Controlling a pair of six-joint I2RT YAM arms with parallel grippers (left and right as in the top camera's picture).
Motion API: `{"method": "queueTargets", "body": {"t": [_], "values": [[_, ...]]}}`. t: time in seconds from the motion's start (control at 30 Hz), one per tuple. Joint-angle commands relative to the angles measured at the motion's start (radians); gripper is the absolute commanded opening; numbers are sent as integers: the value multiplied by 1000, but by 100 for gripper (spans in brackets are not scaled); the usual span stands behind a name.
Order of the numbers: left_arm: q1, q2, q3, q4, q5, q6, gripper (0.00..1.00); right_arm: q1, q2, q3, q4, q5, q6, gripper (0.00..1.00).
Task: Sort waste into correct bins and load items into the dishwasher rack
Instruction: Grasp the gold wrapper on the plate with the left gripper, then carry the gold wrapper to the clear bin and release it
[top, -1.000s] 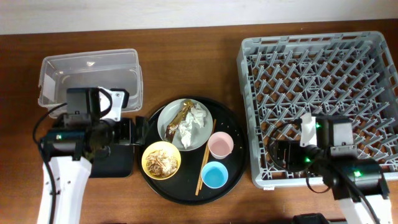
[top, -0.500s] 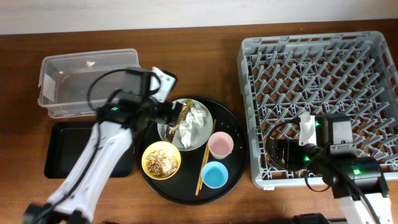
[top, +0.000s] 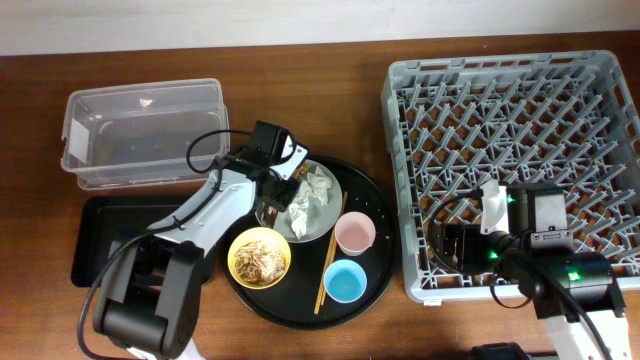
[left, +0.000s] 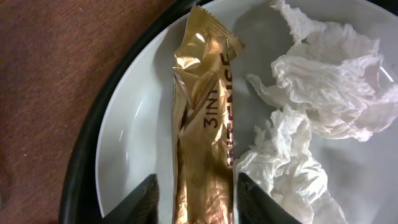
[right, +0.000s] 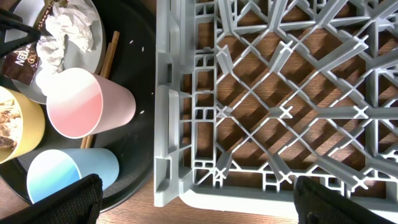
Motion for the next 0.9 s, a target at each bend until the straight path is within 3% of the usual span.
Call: {"method": "queueTargets", "body": {"t": [0.0, 0.2, 0.33, 0.43, 0.5, 0.6, 0.67, 0.73, 0.87], "values": [[2, 26, 5, 1, -10, 0, 29, 5, -3, 21, -1, -1, 5, 99], [2, 43, 6, -14, -15, -26, 0, 5, -3, 21, -2, -1, 4, 99], [3, -106, 53, -46, -115, -34, 0, 5, -3, 21, -2, 14, 4, 99], [47, -246, 70, -10, -209, -115, 0, 5, -3, 21, -1, 14, 4, 99], [134, -286, 70, 44, -208, -224, 0, 5, -3, 21, -1, 14, 4, 99], [320, -274, 70, 130, -208, -531, 0, 5, -3, 21, -2, 14, 5, 99], [388, -239, 70, 180, -208, -641, 1, 5, -3, 21, -2, 14, 5, 99], [418, -188, 70, 227, -205, -644, 1, 5, -3, 21, -2, 14, 5, 98], [422, -98, 70, 267, -205, -643, 15, 5, -3, 21, -7, 14, 5, 99]]}}
